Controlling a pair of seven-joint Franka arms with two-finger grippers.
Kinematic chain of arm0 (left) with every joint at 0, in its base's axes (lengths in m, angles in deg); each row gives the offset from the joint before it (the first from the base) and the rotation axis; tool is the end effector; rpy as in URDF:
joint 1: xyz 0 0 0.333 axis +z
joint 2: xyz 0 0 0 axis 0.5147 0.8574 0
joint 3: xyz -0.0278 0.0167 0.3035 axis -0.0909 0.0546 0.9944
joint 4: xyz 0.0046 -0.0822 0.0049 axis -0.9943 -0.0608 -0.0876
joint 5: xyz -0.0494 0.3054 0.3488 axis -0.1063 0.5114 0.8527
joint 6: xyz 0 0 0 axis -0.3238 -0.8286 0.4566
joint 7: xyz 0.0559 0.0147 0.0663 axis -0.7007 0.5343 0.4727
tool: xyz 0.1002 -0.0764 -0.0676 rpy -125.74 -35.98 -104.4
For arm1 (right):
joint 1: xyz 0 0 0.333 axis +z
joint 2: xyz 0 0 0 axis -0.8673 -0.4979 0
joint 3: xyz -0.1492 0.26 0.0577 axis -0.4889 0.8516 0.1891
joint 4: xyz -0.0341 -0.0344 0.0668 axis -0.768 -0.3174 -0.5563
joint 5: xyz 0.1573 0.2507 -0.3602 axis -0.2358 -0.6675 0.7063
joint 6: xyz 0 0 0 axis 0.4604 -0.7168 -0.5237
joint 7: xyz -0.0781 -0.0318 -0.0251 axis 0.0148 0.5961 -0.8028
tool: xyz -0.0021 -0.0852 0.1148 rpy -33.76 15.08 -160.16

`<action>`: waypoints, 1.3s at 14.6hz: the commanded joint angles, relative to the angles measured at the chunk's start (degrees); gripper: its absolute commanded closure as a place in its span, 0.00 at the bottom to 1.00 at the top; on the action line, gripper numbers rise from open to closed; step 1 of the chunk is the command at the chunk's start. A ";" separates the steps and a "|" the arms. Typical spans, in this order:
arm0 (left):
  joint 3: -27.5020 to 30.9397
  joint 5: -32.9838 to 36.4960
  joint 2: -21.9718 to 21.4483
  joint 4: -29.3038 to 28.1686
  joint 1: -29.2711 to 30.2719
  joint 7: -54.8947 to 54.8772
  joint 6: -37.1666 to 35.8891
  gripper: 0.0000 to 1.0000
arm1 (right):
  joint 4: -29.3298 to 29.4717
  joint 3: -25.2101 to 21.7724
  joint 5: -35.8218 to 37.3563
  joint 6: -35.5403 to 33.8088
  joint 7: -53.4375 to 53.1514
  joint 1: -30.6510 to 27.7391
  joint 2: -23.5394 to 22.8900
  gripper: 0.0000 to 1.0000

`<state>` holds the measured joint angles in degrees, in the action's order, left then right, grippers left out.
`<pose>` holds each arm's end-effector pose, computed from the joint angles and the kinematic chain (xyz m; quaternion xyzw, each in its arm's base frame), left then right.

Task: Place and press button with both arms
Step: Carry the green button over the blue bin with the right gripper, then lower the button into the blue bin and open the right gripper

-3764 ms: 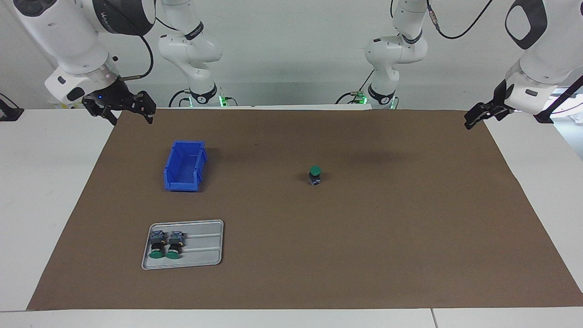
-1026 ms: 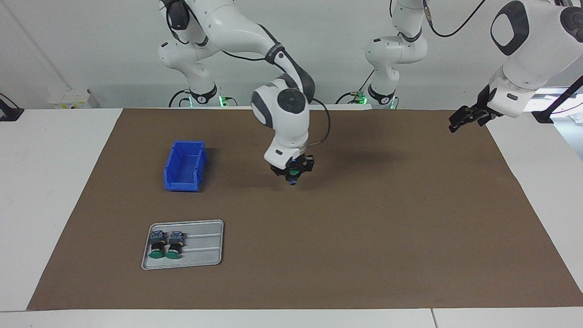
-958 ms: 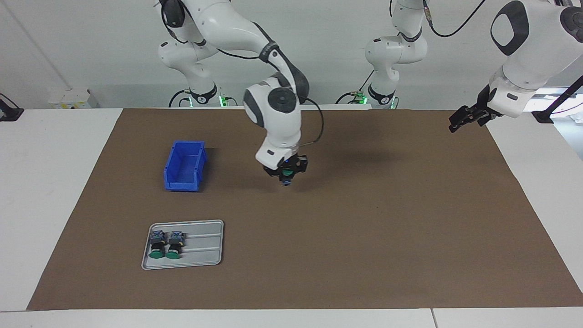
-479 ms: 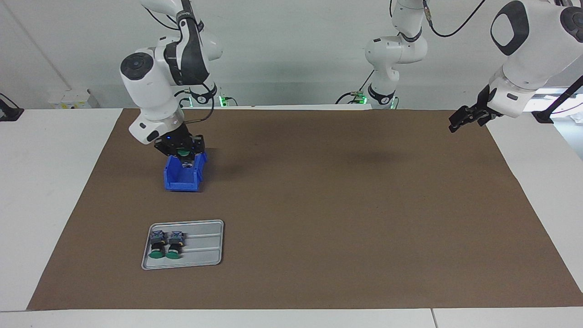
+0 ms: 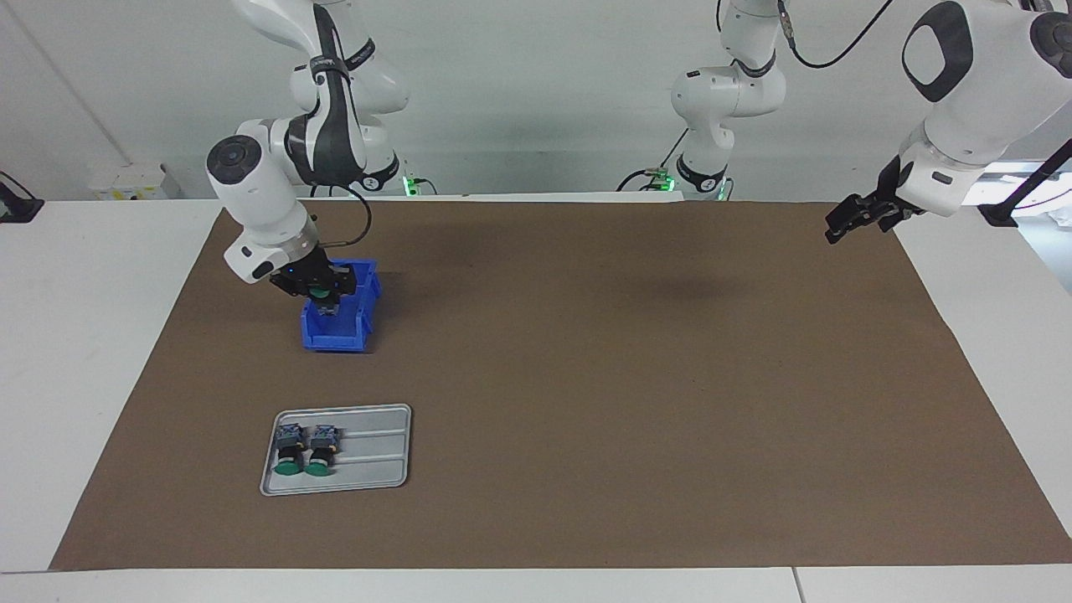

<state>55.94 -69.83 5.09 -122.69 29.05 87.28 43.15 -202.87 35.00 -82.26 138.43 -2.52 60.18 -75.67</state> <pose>0.6035 -0.0155 0.5343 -0.9950 -0.0542 0.0822 0.0135 0.5536 0.0074 0.2758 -0.9993 0.0029 0.0357 0.0121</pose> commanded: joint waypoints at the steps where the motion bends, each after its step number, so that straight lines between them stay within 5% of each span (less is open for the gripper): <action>1: 0.18 0.73 -1.20 -1.06 -0.10 -0.33 -0.19 0.00 | -1.64 0.74 -0.51 1.79 1.58 -0.92 -0.52 1.00; 7: 0.18 0.73 -1.20 -1.06 -0.10 -0.33 -0.19 0.00 | -2.96 0.74 -0.51 3.19 1.76 -0.75 -1.85 0.94; 11: 0.18 0.82 -1.20 -1.06 -0.10 -0.33 -0.19 0.00 | -2.96 0.74 -0.51 3.19 1.76 -0.75 -1.85 0.60; 16: 0.18 0.73 -1.20 -1.06 -0.10 -0.33 -0.10 0.00 | -2.96 0.74 -0.51 3.02 1.76 -0.66 -1.85 0.55; 19: 0.18 0.73 -1.20 -1.06 -0.10 -0.33 -0.11 0.00 | -2.35 0.74 -0.42 2.31 1.76 -0.48 -1.85 0.38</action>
<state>55.94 -69.83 5.09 -122.69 29.05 87.29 43.15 -205.01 35.24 -82.27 140.58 -2.41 60.25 -78.01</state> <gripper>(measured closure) 0.000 0.520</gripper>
